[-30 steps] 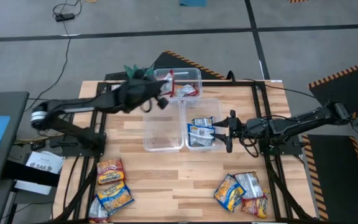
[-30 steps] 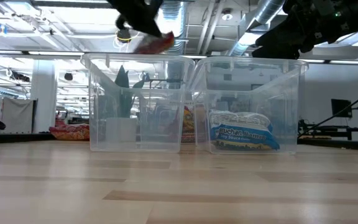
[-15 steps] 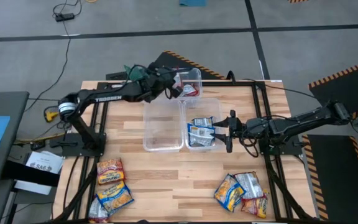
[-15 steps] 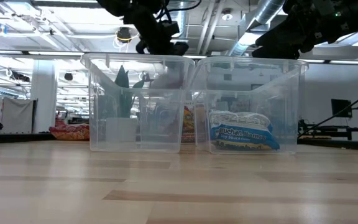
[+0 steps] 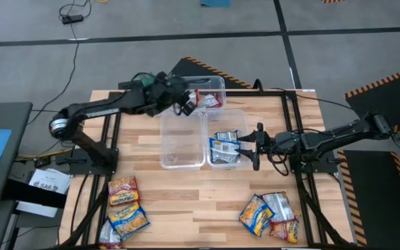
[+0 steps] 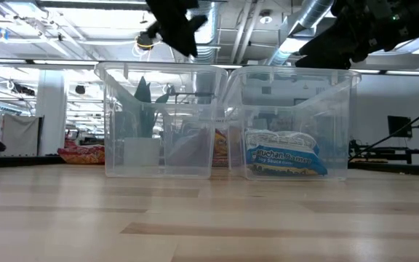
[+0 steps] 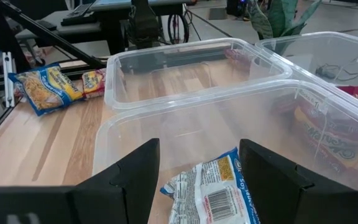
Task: Sort Maruchan noodles
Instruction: Put the blue noodle pack into the bottom right transparent bin
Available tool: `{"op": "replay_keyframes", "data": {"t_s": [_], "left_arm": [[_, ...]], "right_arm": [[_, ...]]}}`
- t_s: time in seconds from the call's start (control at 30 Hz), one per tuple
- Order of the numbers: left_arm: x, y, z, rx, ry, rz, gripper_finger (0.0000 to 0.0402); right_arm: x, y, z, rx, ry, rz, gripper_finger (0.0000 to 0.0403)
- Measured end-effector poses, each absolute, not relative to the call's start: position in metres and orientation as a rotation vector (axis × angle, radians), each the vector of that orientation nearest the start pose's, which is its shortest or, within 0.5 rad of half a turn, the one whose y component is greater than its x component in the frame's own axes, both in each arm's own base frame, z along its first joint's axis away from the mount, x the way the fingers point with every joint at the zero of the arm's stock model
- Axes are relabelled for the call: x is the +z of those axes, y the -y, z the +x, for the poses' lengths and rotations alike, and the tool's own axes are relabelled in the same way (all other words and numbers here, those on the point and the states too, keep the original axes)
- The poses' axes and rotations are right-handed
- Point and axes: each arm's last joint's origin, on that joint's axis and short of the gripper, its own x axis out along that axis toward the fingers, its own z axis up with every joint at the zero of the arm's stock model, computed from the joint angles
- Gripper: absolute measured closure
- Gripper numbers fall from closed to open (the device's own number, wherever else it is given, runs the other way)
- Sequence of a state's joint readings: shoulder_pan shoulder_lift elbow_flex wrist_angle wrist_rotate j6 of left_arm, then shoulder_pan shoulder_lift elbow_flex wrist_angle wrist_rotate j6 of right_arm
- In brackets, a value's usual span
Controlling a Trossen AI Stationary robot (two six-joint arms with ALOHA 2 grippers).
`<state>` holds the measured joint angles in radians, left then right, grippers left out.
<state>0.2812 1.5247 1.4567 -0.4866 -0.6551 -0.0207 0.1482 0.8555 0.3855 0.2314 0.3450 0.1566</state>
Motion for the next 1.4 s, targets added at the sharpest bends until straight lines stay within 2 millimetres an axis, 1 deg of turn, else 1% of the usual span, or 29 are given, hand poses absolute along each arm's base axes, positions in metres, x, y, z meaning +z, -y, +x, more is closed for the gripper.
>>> {"op": "replay_keyframes", "data": {"t_s": [0.07, 0.13, 0.23, 0.33, 0.43, 0.53, 0.67, 0.77, 0.83, 0.97, 1.1, 1.23, 1.27, 1.33, 1.4], "left_arm": [[0.366, -0.093, 0.302, 0.884, -0.544, 0.081, 0.0264], [0.364, -0.073, 0.289, 0.841, -0.519, 0.067, 0.0264], [0.350, -0.045, 0.267, 0.758, -0.462, 0.054, 0.0264], [0.325, -0.019, 0.244, 0.655, -0.377, 0.047, 0.0264], [0.293, 0.003, 0.222, 0.523, -0.270, 0.035, 0.0264], [0.265, 0.017, 0.204, 0.414, -0.132, 0.035, 0.0264], [0.235, 0.023, 0.182, 0.354, 0.024, 0.029, 0.0264], [0.227, 0.021, 0.171, 0.355, 0.114, 0.004, 0.0264], [0.226, 0.020, 0.166, 0.350, 0.140, -0.004, 0.0264], [0.231, 0.020, 0.161, 0.288, 0.175, -0.011, 0.0264], [0.233, 0.022, 0.160, 0.212, 0.193, -0.008, 0.0264], [0.233, 0.023, 0.160, 0.192, 0.191, -0.005, 0.0264], [0.232, 0.023, 0.161, 0.192, 0.189, -0.004, 0.0264], [0.232, 0.023, 0.161, 0.192, 0.189, -0.005, 0.0264], [0.232, 0.023, 0.161, 0.192, 0.189, -0.003, 0.0264]], "right_arm": [[0.222, -0.018, 0.184, -0.214, -0.220, 0.096, 0.0159], [0.222, -0.018, 0.184, -0.214, -0.222, 0.095, 0.0159], [0.222, -0.018, 0.184, -0.214, -0.222, 0.096, 0.0159], [0.222, -0.018, 0.184, -0.214, -0.222, 0.096, 0.0159], [0.222, -0.018, 0.184, -0.214, -0.221, 0.099, 0.0159], [0.222, -0.018, 0.184, -0.214, -0.220, 0.099, 0.0159], [0.224, -0.018, 0.184, -0.213, -0.203, 0.103, 0.0159], [0.226, -0.018, 0.185, -0.211, -0.187, 0.104, 0.0159], [0.226, -0.018, 0.185, -0.210, -0.179, 0.100, 0.0159], [0.227, -0.017, 0.185, -0.230, -0.176, 0.098, 0.0159], [0.227, -0.017, 0.185, -0.231, -0.176, 0.098, 0.0159], [0.227, -0.017, 0.185, -0.232, -0.170, 0.113, 0.0159], [0.228, -0.017, 0.185, -0.233, -0.154, 0.148, 0.0159], [0.235, -0.019, 0.187, -0.207, -0.110, 0.272, 0.0159], [0.249, -0.025, 0.189, -0.102, -0.085, 0.366, 0.0159]]}}
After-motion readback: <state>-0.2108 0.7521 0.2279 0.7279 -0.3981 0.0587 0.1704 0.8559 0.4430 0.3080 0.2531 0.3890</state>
